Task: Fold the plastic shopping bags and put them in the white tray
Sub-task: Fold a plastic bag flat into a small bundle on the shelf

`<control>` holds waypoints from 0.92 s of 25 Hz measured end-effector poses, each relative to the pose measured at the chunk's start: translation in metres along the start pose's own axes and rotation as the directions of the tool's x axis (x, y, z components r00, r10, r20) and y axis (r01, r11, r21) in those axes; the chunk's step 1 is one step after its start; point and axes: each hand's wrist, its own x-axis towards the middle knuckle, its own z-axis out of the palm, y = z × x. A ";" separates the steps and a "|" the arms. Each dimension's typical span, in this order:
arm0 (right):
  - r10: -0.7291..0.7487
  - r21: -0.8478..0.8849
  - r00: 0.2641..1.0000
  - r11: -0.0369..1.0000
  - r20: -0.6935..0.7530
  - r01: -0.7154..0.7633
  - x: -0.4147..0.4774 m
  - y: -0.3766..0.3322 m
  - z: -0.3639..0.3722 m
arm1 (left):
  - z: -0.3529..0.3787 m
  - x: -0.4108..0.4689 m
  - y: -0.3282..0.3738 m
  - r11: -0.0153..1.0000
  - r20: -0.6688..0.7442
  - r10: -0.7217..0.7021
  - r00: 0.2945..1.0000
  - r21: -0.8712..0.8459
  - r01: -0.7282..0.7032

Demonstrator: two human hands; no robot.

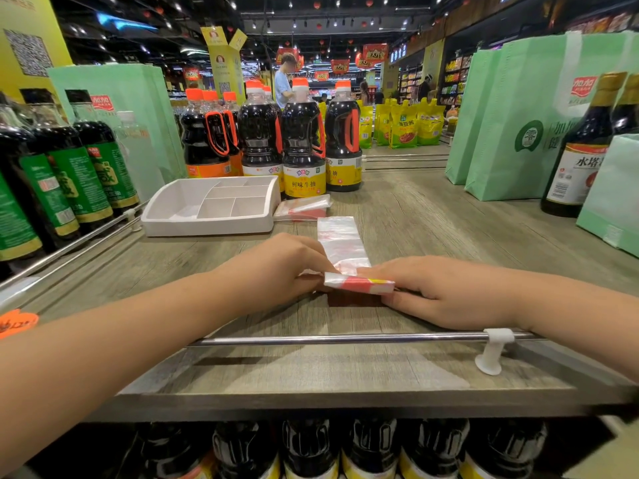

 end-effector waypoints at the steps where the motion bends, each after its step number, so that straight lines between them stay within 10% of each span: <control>1: -0.016 -0.010 1.000 1.000 -0.021 0.015 0.001 0.001 0.001 | 0.000 0.000 0.000 1.000 0.003 -0.006 1.000 -0.007 0.006; 11: -0.008 -0.011 0.959 1.000 -0.282 0.005 -0.001 0.009 0.003 | -0.002 -0.005 0.004 0.967 0.128 -0.086 0.988 -0.228 0.114; 23: 0.455 0.363 0.856 0.862 -0.244 -0.355 0.027 0.016 0.006 | 0.015 0.016 0.005 0.794 0.122 -0.439 0.890 -0.411 0.447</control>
